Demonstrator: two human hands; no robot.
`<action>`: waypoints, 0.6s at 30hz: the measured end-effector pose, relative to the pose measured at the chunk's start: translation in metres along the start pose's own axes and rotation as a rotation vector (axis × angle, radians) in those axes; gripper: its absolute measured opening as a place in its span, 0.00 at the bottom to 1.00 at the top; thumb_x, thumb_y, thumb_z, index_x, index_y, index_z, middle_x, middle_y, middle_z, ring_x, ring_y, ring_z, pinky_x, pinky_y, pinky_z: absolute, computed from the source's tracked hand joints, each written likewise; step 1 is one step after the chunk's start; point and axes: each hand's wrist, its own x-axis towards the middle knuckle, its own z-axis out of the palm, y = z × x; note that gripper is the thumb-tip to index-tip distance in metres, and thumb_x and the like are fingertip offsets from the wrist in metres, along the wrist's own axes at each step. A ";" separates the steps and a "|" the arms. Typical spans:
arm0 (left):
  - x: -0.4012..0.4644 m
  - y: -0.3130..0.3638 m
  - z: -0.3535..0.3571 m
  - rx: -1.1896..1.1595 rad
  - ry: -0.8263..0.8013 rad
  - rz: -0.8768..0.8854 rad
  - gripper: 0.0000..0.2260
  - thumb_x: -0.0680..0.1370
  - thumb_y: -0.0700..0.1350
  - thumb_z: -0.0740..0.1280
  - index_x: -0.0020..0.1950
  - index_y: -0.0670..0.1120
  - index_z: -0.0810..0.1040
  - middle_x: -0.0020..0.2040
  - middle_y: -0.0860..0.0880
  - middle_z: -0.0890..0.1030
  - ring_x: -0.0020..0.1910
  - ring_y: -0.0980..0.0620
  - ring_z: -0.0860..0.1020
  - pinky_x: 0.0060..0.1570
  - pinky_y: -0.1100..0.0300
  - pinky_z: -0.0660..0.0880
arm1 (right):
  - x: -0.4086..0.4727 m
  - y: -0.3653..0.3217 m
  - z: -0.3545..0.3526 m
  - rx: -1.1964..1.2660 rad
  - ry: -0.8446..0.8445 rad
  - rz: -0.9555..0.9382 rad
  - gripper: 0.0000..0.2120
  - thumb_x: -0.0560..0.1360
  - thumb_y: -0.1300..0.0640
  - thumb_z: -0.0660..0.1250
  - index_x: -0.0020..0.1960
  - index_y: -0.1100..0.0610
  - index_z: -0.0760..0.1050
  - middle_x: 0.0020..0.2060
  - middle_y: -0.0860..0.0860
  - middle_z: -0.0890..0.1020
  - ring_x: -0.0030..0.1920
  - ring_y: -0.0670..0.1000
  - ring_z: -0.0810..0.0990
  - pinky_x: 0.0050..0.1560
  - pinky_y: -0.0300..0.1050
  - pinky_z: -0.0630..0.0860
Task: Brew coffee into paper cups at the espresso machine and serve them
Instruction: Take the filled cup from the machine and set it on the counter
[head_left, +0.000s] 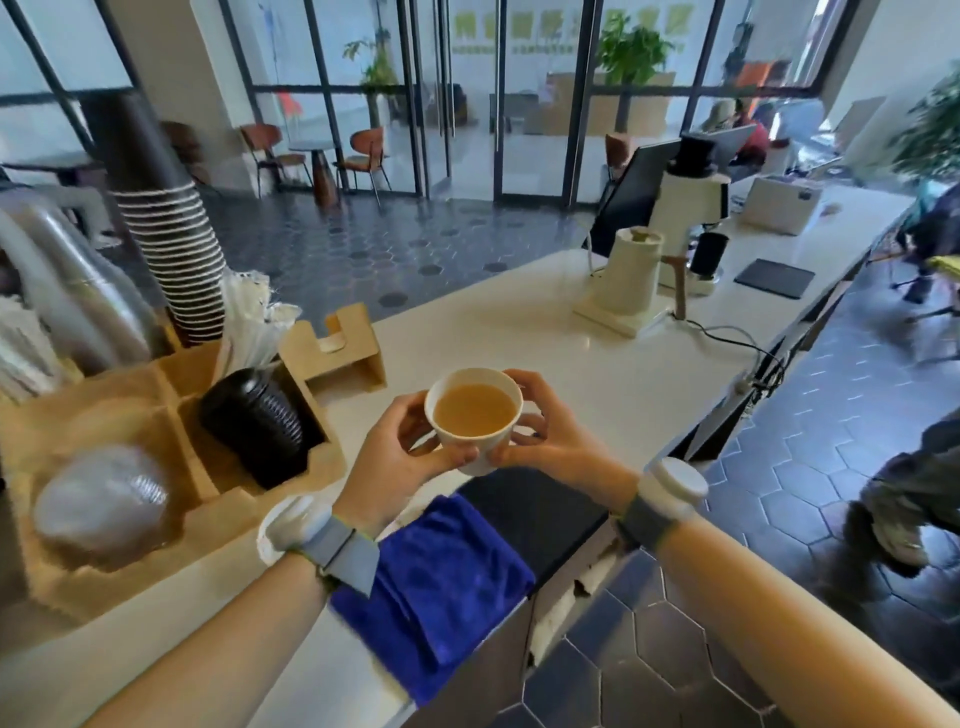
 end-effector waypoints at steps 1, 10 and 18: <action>0.011 -0.001 0.000 -0.010 0.000 -0.002 0.32 0.56 0.51 0.80 0.58 0.54 0.74 0.54 0.55 0.82 0.56 0.60 0.79 0.50 0.66 0.77 | 0.011 0.002 -0.004 0.003 -0.012 -0.001 0.35 0.67 0.67 0.75 0.66 0.49 0.62 0.62 0.50 0.71 0.60 0.53 0.76 0.60 0.48 0.76; 0.077 -0.016 0.001 0.052 0.059 -0.022 0.32 0.61 0.48 0.77 0.62 0.53 0.70 0.58 0.57 0.78 0.56 0.63 0.77 0.50 0.69 0.75 | 0.093 0.026 -0.031 -0.010 -0.086 0.015 0.35 0.68 0.67 0.75 0.66 0.47 0.61 0.60 0.47 0.73 0.62 0.52 0.76 0.61 0.50 0.76; 0.136 -0.045 0.007 0.055 0.232 -0.096 0.29 0.62 0.46 0.77 0.59 0.56 0.70 0.59 0.56 0.78 0.57 0.63 0.77 0.50 0.70 0.74 | 0.182 0.054 -0.060 -0.013 -0.301 0.038 0.34 0.70 0.66 0.73 0.68 0.49 0.60 0.62 0.48 0.72 0.64 0.52 0.74 0.62 0.46 0.75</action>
